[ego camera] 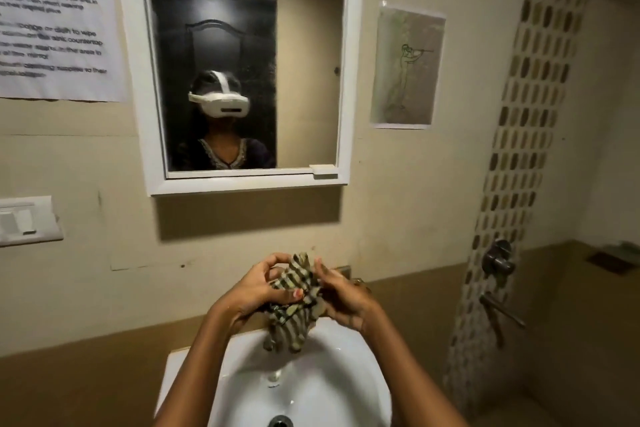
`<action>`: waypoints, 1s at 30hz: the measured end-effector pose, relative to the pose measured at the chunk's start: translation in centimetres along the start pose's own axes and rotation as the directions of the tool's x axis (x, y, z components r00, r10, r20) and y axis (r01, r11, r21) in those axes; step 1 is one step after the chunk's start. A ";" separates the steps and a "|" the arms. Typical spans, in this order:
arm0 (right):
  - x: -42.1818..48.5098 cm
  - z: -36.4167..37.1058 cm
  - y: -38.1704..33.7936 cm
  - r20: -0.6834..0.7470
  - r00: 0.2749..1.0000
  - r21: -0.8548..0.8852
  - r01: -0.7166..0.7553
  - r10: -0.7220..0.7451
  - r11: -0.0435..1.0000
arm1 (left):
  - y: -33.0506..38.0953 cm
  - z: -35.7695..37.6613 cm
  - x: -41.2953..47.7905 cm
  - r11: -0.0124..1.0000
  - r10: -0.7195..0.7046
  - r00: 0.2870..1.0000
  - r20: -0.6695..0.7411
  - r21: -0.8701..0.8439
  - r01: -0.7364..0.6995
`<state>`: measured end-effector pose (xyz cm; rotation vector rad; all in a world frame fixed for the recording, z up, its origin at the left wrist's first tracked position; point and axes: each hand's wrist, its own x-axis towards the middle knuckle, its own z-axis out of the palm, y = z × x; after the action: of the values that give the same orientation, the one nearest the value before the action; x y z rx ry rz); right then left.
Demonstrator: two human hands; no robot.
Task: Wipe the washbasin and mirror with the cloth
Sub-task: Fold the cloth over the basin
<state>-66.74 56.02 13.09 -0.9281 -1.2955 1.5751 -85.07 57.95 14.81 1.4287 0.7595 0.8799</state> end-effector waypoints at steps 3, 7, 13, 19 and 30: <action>-2.9 -2.3 0.9 -0.042 0.999 -0.162 -0.023 0.016 0.987 | 0.4 2.1 1.5 0.900 -0.069 0.998 0.013 0.432 0.057; -6.2 -6.5 0.3 -0.102 0.995 -0.171 -0.007 -0.010 0.985 | -0.9 5.9 3.2 0.958 -0.087 0.996 0.005 0.276 0.082; -13.9 -12.7 -1.9 -0.244 0.970 -0.243 -0.046 -0.015 0.969 | -3.6 15.6 6.1 0.995 -0.051 0.990 0.130 0.097 0.039; -25.4 -20.3 -3.9 -0.534 0.845 -0.273 -0.139 -0.029 0.952 | -4.8 30.4 8.6 0.983 -0.035 0.908 0.416 0.179 -0.044; -57.7 -32.9 -4.0 -0.890 0.455 -0.084 -0.102 -0.029 0.991 | -9.2 67.1 2.4 0.968 -0.095 0.612 0.785 -0.070 0.241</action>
<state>-15.81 13.11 12.20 -1.5863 -0.5720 0.7414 -25.20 27.15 7.31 1.3741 0.1277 0.0974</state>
